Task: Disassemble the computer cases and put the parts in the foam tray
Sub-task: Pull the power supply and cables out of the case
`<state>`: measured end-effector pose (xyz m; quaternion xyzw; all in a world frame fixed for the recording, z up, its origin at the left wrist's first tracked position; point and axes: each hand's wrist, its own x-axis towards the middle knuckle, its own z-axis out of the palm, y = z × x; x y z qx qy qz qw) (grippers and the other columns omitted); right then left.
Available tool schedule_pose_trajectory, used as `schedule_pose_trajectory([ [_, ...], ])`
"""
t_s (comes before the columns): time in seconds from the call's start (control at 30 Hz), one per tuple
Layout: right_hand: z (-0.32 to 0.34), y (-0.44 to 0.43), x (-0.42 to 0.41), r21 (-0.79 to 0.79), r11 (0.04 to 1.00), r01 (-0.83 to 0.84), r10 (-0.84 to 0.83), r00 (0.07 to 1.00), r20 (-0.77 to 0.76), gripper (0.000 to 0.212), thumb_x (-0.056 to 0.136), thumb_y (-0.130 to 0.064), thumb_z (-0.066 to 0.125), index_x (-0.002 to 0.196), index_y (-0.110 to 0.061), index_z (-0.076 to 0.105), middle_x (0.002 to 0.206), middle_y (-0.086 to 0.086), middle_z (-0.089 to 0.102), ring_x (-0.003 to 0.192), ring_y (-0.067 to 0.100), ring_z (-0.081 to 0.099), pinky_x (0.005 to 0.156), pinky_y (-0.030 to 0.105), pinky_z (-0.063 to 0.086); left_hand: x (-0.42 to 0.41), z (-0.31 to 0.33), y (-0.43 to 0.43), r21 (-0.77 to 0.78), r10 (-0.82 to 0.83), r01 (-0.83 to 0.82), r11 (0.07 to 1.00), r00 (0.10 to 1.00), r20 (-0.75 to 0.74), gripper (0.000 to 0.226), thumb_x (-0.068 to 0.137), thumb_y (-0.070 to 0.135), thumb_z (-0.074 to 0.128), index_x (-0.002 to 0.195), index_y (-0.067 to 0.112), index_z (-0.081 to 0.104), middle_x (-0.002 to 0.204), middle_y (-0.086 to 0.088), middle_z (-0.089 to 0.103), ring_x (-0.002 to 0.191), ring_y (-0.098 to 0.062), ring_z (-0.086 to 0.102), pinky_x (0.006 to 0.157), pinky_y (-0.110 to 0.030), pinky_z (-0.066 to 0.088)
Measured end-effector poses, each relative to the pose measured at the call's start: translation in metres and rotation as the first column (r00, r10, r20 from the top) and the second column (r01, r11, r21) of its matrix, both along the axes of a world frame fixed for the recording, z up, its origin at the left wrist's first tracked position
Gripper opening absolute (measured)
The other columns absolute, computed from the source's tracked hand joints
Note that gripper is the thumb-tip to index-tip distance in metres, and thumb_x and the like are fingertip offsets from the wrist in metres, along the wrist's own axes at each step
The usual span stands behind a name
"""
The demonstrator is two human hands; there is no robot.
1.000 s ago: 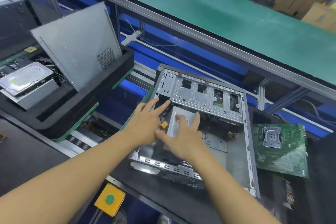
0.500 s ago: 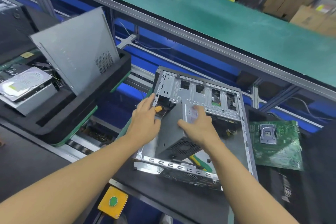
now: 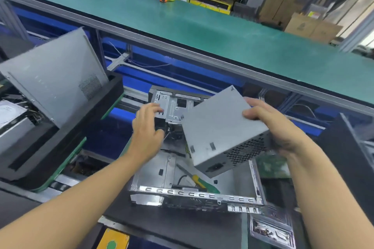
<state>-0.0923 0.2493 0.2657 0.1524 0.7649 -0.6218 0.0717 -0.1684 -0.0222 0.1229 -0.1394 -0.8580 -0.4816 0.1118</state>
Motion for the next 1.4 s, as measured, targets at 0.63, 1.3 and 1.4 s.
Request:
schedule_pose_trajectory([
  [0.63,-0.026,0.084,0.004,-0.354,0.917,0.184,-0.134,0.978,0.161,0.041,0.061,-0.038,0.071,0.096,-0.017,0.073,0.087,0.005,0.074,0.069,0.021,0.07,0.064,0.035,0.055,-0.019,0.039,0.043,-0.427,-0.486,0.588,0.687,0.809,0.331,0.027,0.095,0.031,0.063,0.121,0.023,0.062,0.116,0.002,0.068,0.102,-0.016,0.063,0.09,-0.036,0.051],
  [1.3,-0.075,0.155,0.049,-0.229,0.973,0.006,0.041,0.979,0.2,0.059,0.068,-0.029,0.067,0.126,-0.022,0.068,0.122,0.013,0.07,0.096,0.026,0.07,0.076,0.034,0.059,-0.045,-0.074,0.076,-0.368,-0.015,0.252,0.895,0.841,0.54,0.03,0.099,0.021,0.044,0.097,0.0,0.066,0.103,-0.021,0.068,0.096,-0.035,0.061,0.078,-0.036,0.046],
  [1.4,-0.076,0.15,0.044,-0.193,0.981,-0.031,0.059,0.989,0.138,0.054,0.073,-0.029,0.062,0.127,-0.026,0.067,0.123,0.012,0.07,0.098,0.024,0.069,0.077,0.035,0.056,-0.065,-0.07,0.067,-0.309,0.16,0.041,0.95,0.785,0.598,0.032,0.097,0.019,0.044,0.105,-0.003,0.067,0.107,-0.023,0.066,0.099,-0.038,0.061,0.077,-0.033,0.043],
])
